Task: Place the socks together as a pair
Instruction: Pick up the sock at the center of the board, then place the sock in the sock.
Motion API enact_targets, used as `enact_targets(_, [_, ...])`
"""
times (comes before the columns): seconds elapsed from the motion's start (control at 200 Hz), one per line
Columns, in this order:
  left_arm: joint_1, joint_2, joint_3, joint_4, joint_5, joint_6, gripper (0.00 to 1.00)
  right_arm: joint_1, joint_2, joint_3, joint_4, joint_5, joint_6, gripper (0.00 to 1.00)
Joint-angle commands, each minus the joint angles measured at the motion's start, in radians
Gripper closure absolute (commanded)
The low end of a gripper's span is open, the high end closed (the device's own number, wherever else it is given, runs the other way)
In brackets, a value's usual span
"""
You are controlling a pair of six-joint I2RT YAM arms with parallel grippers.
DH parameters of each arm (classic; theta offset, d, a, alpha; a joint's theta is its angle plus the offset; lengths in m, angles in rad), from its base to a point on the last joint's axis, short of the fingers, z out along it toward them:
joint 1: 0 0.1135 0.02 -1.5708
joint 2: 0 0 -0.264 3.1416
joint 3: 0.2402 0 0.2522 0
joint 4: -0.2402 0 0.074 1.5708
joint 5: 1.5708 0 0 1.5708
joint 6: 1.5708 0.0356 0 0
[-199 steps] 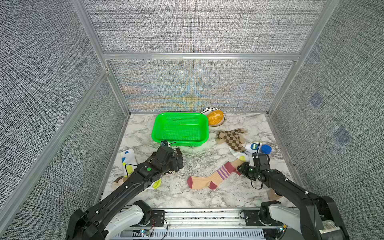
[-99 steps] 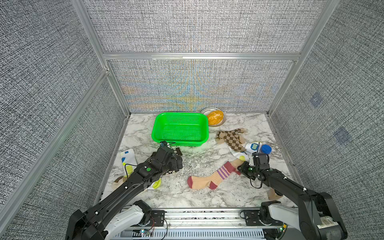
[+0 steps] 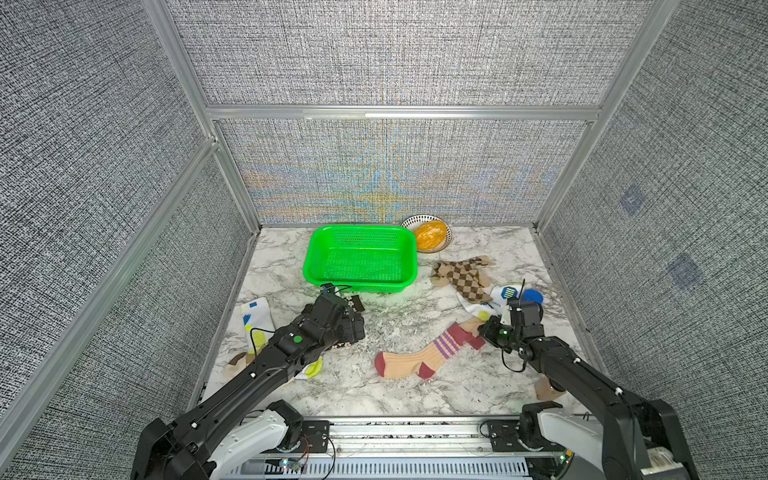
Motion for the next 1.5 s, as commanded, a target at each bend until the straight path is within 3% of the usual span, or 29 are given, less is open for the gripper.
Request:
enact_targets(0.0, [0.000,-0.001,0.000,-0.001,0.001,0.012,0.03,0.001,-0.052,0.042,-0.054,-0.030,-0.032,1.00])
enact_targets(0.285, [0.000,-0.005,0.025,0.005,0.034,0.023,0.03,0.001,-0.144,0.275,-0.181,-0.075,-0.099,1.00])
enact_targets(0.51, [-0.001,-0.022,0.063,0.009,0.074,0.031,0.03,0.000,-0.067,0.502,-0.201,-0.141,-0.144,1.00])
enact_targets(0.715, [-0.004,-0.091,0.067,0.003,0.102,0.039,0.03,0.029,-0.007,0.610,-0.186,-0.222,-0.151,1.00])
enact_targets(0.811, [-0.006,-0.133,0.055,-0.005,0.112,0.035,0.03,0.108,-0.010,0.557,-0.148,-0.224,-0.117,1.00])
enact_targets(0.981, [-0.006,-0.193,-0.001,-0.047,0.108,0.026,0.03,0.337,-0.024,0.324,0.007,-0.153,-0.004,1.00])
enact_targets(1.236, [-0.007,-0.263,-0.081,-0.100,0.107,0.005,0.03,0.635,0.071,0.103,0.254,-0.077,0.160,1.00])
enact_targets(1.496, [-0.007,-0.265,-0.130,-0.070,0.136,-0.015,0.03,0.716,0.206,0.084,0.372,-0.079,0.206,1.00])
